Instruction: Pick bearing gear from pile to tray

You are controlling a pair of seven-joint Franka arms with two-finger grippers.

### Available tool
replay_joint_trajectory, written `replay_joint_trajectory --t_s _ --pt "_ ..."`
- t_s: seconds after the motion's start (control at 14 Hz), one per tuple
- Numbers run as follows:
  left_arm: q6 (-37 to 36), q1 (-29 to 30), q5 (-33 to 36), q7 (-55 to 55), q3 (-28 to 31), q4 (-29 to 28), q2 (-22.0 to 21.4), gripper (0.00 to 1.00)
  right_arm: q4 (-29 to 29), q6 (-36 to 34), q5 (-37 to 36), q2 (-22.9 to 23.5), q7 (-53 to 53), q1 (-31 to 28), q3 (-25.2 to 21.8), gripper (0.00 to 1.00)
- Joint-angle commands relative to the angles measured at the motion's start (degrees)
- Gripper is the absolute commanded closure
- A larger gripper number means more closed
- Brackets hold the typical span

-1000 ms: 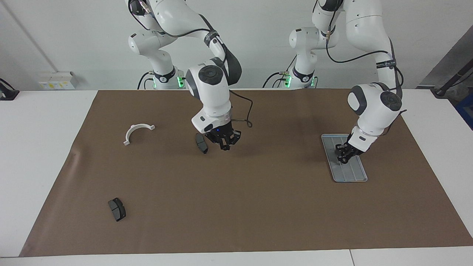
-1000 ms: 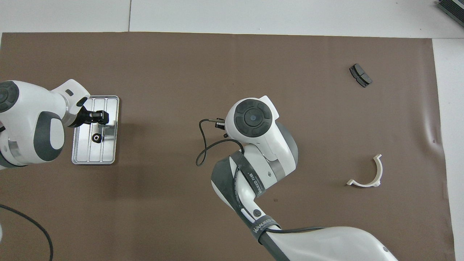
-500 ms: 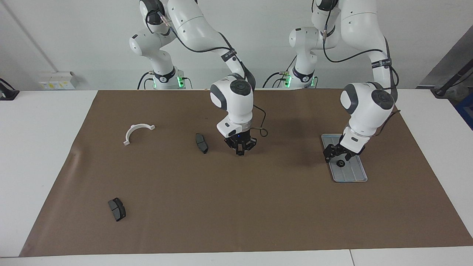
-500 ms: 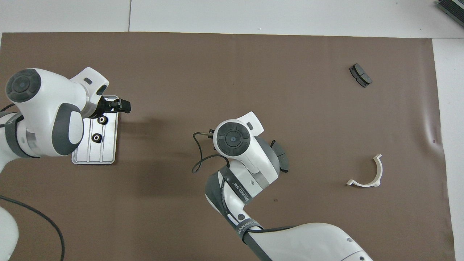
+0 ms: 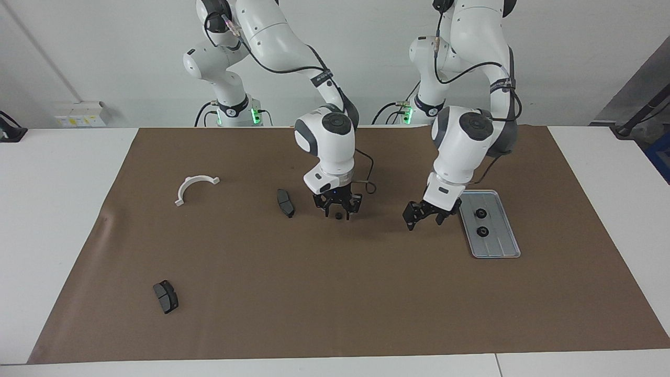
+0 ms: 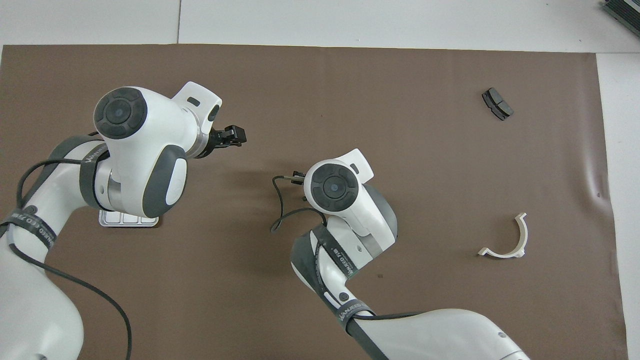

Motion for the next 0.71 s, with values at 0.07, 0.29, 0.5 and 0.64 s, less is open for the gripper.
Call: replay_joint_trajectory --t_s 0.07,0.29,0.5,0.64 --pt "-3.49 -8.58 0.02 -6.49 1.20 4.30 3.50 0.10 -1.47 -5.30 -1.06 -8.60 -9.60 -8.72 0.60 0.00" --pt "-2.70 -13.53 0.02 -9.16 1.20 4.39 5.53 0.16 -1.11 -9.16 -0.98 -12.21 -18.21 -14.61 0.69 0.00" --pt "-1.83 -16.79 0.02 -9.60 1.20 4.30 6.67 0.23 -1.38 -13.99 -0.01 -15.81 -27.18 -20.51 0.78 0.00" --pt "-0.42 -19.07 0.02 -9.95 1.20 4.30 8.25 0.28 -2.25 -18.73 -0.01 -18.53 -32.19 -23.93 0.78 0.00"
